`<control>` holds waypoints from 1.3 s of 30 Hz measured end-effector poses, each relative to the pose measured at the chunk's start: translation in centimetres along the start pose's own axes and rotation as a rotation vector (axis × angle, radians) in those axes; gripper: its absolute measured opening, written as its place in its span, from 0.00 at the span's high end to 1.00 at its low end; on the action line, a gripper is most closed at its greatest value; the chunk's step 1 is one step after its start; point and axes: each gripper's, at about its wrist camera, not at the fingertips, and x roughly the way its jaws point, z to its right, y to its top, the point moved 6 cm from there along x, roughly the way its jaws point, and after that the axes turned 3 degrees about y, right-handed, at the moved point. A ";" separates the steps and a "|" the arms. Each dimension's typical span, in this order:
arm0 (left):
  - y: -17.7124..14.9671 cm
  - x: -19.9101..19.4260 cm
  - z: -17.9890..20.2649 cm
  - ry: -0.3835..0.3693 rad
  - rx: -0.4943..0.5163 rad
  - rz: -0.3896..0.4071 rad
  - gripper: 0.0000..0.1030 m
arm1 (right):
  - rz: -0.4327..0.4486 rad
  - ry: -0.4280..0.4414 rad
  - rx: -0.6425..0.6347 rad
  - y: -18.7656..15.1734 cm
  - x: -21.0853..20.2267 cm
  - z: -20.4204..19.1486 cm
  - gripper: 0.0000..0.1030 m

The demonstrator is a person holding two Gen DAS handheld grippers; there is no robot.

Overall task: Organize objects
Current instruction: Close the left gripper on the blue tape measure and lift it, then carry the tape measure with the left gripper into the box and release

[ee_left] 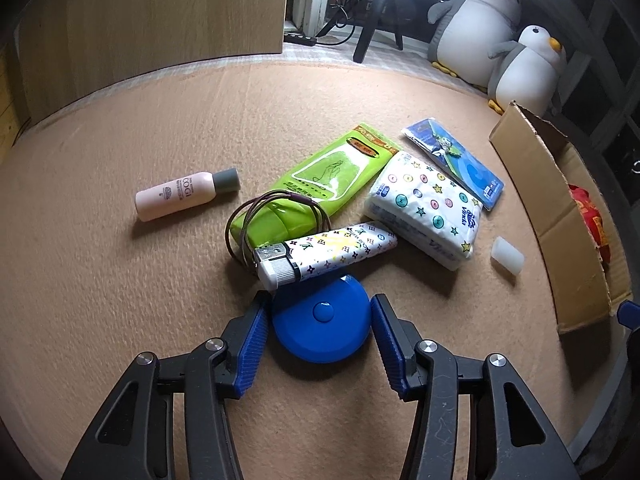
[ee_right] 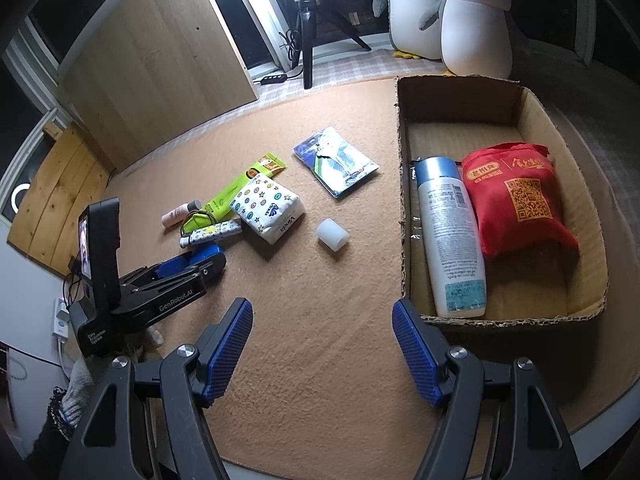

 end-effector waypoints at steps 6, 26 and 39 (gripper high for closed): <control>-1.2 -0.6 0.2 -0.011 0.015 0.001 0.48 | 0.007 0.000 0.013 0.0 -0.2 0.3 0.33; -4.7 -4.6 1.9 -0.080 0.043 0.026 0.48 | 0.020 -0.005 0.030 0.2 -0.3 0.4 0.33; 0.7 -7.8 10.6 -0.201 0.160 0.114 0.48 | 0.067 -0.051 0.105 -0.6 -3.0 3.7 0.33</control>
